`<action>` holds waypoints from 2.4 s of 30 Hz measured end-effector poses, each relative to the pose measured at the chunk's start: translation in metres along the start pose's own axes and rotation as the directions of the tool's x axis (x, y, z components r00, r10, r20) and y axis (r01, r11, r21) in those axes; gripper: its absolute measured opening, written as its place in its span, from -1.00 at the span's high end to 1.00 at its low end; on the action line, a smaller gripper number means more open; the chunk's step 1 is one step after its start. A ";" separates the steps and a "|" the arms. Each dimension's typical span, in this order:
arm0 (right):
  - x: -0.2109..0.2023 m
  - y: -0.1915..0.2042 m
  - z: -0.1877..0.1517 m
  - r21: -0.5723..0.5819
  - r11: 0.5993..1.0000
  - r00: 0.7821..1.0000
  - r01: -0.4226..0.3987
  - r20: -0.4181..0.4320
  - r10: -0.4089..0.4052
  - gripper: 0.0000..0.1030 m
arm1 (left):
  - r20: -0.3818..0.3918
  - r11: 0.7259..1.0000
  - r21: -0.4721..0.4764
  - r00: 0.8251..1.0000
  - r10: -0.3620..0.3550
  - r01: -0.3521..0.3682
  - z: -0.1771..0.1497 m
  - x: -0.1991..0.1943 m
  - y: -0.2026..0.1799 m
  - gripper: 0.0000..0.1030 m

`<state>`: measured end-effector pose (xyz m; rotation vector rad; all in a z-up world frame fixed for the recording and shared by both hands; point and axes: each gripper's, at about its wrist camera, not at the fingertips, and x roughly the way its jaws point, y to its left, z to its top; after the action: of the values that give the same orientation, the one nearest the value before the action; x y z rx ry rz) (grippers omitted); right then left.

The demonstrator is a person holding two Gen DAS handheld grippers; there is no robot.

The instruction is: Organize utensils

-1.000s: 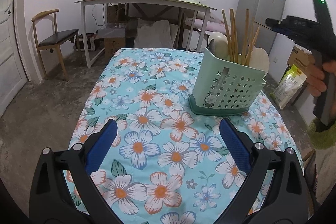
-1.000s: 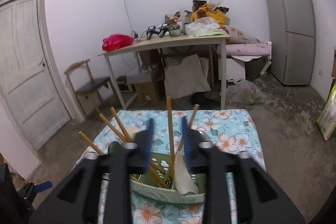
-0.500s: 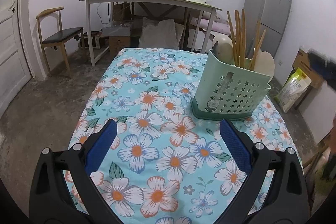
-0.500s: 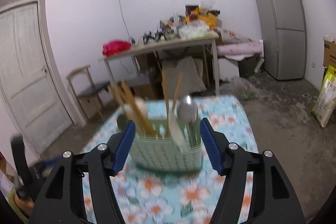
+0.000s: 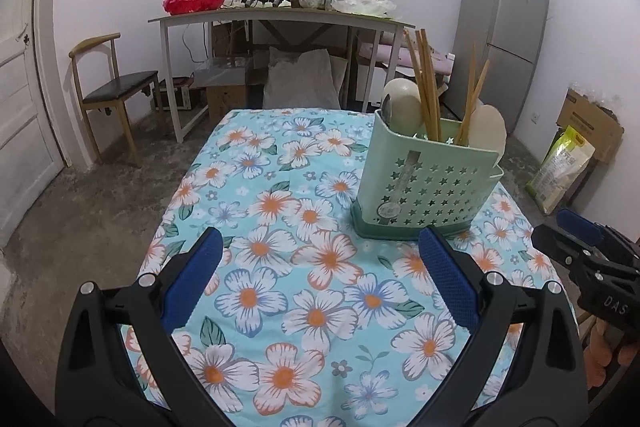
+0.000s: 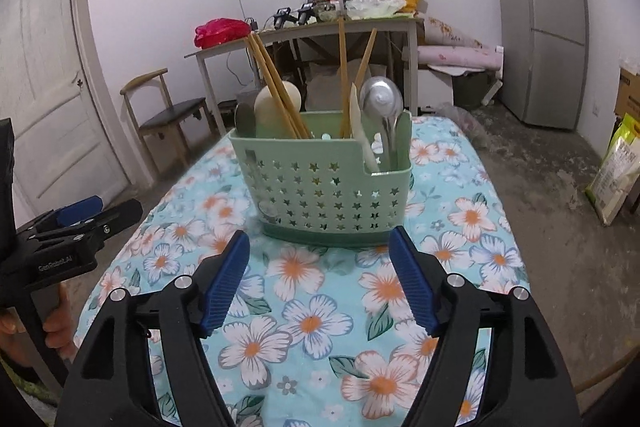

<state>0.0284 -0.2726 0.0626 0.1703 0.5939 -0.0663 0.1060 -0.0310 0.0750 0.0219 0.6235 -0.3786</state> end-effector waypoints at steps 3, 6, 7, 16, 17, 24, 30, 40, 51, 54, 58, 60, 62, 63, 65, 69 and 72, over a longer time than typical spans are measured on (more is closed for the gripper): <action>-0.004 -0.003 0.001 0.010 1.000 1.000 0.002 0.014 -0.003 -0.44 | 0.014 1.000 -0.005 1.000 0.007 -0.007 0.002 -0.002 -0.005 -0.84; -0.005 -0.006 0.000 0.024 1.000 1.000 0.016 0.012 -0.016 -0.45 | 0.021 0.999 -0.023 1.000 0.023 -0.023 0.004 -0.003 -0.006 -0.84; -0.004 -0.007 0.000 0.026 0.999 1.000 0.020 0.010 -0.020 -0.46 | 0.023 0.999 -0.029 0.999 0.030 -0.030 0.004 -0.003 -0.007 -0.84; 0.000 -0.005 -0.006 -0.021 0.996 0.996 0.091 -0.004 -0.091 -0.57 | -0.021 0.981 -0.026 0.981 0.192 -0.192 0.001 0.006 -0.004 -0.84; 0.001 -0.004 -0.007 -0.030 0.995 0.995 0.098 -0.002 -0.098 -0.58 | -0.024 0.977 -0.011 0.977 0.213 -0.213 0.001 0.006 -0.005 -0.84; 0.002 0.008 -0.007 -0.095 0.983 0.988 0.156 0.028 -0.154 -0.75 | -0.084 0.964 0.033 0.960 0.267 -0.266 -0.002 0.013 -0.010 -0.84; 0.003 0.010 -0.008 -0.088 0.977 0.981 0.192 0.016 -0.191 -0.83 | -0.087 0.953 0.039 0.949 0.303 -0.301 0.001 0.015 -0.011 -0.84; 0.003 0.009 -0.004 -0.055 0.982 0.983 0.181 -0.001 -0.182 -0.87 | -0.077 0.954 -0.075 0.956 0.284 -0.289 0.004 0.013 -0.010 -0.84; 0.006 -0.002 0.001 -0.018 0.974 0.973 0.227 -0.036 -0.228 -0.87 | -0.089 0.938 -0.064 0.938 0.335 -0.341 0.004 0.013 -0.011 -0.84; 0.005 -0.003 0.004 0.000 0.967 0.966 0.253 -0.047 -0.253 -0.87 | -0.087 0.935 -0.061 0.935 0.343 -0.348 0.007 0.012 -0.010 -0.84; 0.005 -0.005 0.009 -0.004 0.959 0.958 0.282 -0.059 -0.282 -0.87 | -0.092 0.931 -0.086 0.934 0.346 -0.353 0.008 0.011 -0.004 -0.84; 0.006 -0.005 0.010 -0.011 0.953 0.951 0.302 -0.063 -0.303 -0.87 | -0.103 0.930 -0.099 0.934 0.343 -0.353 0.007 0.011 -0.001 -0.84; 0.006 -0.005 0.009 -0.008 0.948 0.945 0.319 -0.069 -0.319 -0.87 | -0.111 0.929 -0.107 0.932 0.344 -0.356 0.007 0.012 0.001 -0.84; 0.006 -0.006 0.008 -0.006 0.946 0.944 0.324 -0.070 -0.324 -0.87 | -0.115 0.928 -0.110 0.932 0.345 -0.357 0.006 0.012 0.002 -0.84; 0.006 -0.008 0.008 0.001 0.942 0.939 0.336 -0.077 -0.335 -0.87 | -0.125 0.927 -0.105 0.929 0.348 -0.361 0.006 0.014 0.003 -0.84; 0.007 -0.013 0.008 0.008 0.934 0.931 0.356 -0.083 -0.354 -0.87 | -0.133 0.928 -0.077 0.926 0.353 -0.365 0.007 0.019 0.000 -0.84; 0.006 -0.017 0.009 0.007 0.928 0.925 0.373 -0.082 -0.371 -0.87 | -0.129 0.929 -0.070 0.926 0.354 -0.365 0.008 0.020 -0.002 -0.84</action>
<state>0.0366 -0.2911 0.0640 0.0795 0.6999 -0.4373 0.1244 -0.0403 0.0702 0.0692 0.7341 0.0089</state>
